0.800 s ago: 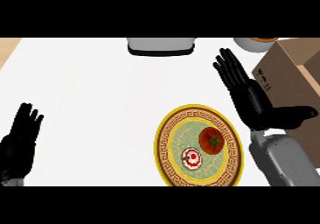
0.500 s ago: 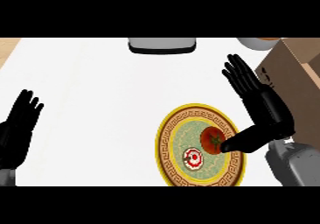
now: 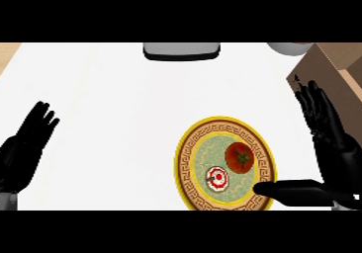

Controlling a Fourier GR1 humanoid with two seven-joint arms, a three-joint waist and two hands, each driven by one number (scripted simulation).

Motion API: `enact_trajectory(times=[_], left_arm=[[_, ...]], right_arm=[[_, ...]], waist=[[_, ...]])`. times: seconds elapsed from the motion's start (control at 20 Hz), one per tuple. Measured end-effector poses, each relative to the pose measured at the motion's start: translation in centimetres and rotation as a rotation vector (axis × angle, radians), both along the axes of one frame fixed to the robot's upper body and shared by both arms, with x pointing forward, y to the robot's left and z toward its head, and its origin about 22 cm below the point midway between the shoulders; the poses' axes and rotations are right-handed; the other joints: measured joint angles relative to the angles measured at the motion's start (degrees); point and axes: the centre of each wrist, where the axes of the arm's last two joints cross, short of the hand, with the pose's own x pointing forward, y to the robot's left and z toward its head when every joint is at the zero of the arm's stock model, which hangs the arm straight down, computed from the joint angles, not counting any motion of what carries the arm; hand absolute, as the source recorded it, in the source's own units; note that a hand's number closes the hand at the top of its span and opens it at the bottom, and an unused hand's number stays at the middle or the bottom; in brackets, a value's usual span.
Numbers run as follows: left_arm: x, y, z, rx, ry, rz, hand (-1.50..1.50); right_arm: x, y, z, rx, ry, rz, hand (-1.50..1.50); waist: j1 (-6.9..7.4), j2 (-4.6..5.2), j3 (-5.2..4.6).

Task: Pick the cupcake from the plate and place it in the cardboard box

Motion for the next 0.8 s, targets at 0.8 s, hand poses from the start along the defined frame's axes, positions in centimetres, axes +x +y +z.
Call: enact_trajectory(times=[0.8], left_arm=[[1.0, -0.4, 1.0, -0.006, 0.004, -0.048, 0.00]], right_arm=[[-4.3, 1.5, 7.1, -0.954, 0.334, 0.034, -1.50]], waist=[[2.01, 0.30, -0.34]])
